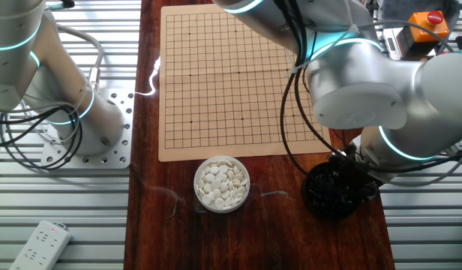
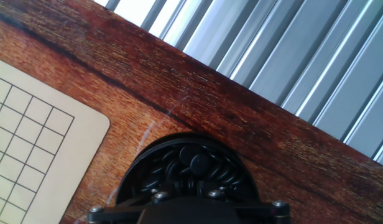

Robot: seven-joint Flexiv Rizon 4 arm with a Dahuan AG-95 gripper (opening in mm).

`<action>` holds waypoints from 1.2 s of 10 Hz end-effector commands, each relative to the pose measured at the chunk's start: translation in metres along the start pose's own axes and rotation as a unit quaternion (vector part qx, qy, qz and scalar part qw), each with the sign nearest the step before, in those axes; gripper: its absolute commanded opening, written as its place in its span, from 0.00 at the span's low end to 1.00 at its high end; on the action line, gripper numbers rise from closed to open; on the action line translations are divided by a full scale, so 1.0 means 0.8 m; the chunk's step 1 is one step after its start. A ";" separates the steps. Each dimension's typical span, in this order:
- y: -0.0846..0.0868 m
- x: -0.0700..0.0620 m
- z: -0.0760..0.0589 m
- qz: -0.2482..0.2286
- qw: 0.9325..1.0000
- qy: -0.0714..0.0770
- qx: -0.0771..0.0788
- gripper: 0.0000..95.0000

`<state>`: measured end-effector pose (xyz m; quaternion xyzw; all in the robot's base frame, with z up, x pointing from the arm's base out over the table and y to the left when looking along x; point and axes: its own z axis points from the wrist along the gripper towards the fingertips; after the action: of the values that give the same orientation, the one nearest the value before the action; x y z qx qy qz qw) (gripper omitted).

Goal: Play the first move as black on the 3-4 point in the upper right corner of the Go board

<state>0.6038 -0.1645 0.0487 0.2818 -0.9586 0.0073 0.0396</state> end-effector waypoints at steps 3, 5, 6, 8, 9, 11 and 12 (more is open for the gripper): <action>0.001 0.000 -0.005 0.001 1.000 0.003 -0.003 0.00; 0.000 0.002 -0.005 -0.001 1.000 0.001 -0.009 0.00; 0.000 0.002 -0.005 -0.002 1.000 0.001 -0.010 0.00; 0.000 0.003 -0.005 -0.002 1.000 0.001 -0.009 0.00; 0.000 0.003 -0.005 -0.002 1.000 0.000 -0.010 0.20; -0.001 0.003 -0.004 -0.009 1.000 -0.005 -0.015 0.40; -0.001 0.004 -0.004 -0.012 1.000 -0.005 -0.015 0.40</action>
<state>0.6012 -0.1672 0.0527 0.2943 -0.9548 -0.0094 0.0398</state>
